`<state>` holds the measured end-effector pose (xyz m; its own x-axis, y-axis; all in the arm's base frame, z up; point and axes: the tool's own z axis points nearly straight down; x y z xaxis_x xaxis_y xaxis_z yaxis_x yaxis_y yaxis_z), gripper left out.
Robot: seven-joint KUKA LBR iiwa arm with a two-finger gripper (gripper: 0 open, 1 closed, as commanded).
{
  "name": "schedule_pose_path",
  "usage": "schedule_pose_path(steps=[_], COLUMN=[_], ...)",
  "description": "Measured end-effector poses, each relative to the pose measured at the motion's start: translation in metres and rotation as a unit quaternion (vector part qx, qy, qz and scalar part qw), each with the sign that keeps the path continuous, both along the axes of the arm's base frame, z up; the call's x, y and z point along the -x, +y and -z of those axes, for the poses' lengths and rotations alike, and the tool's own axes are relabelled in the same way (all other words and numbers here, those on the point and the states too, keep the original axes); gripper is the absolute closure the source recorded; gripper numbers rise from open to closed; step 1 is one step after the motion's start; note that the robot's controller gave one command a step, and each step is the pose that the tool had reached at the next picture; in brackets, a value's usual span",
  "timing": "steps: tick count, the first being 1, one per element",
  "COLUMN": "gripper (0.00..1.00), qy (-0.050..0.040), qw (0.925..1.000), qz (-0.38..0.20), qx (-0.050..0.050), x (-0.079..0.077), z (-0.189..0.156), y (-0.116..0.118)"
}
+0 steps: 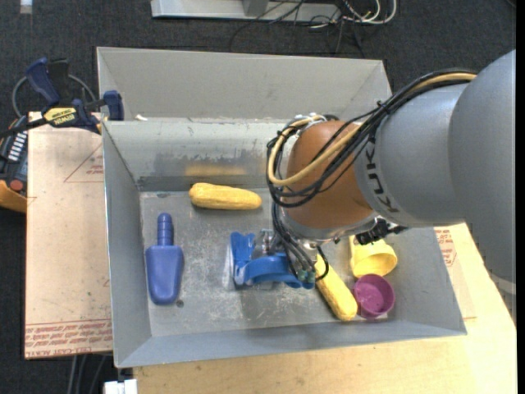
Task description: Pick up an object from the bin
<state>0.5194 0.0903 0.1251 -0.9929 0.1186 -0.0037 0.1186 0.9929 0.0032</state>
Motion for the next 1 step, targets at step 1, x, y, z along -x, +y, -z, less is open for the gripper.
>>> schedule_pose_path(steps=[1], gripper=[1.00], qy=[0.0001], qw=[1.0000], qz=[0.000], qx=[0.000], x=[0.0000], z=[0.0000], y=[0.0000])
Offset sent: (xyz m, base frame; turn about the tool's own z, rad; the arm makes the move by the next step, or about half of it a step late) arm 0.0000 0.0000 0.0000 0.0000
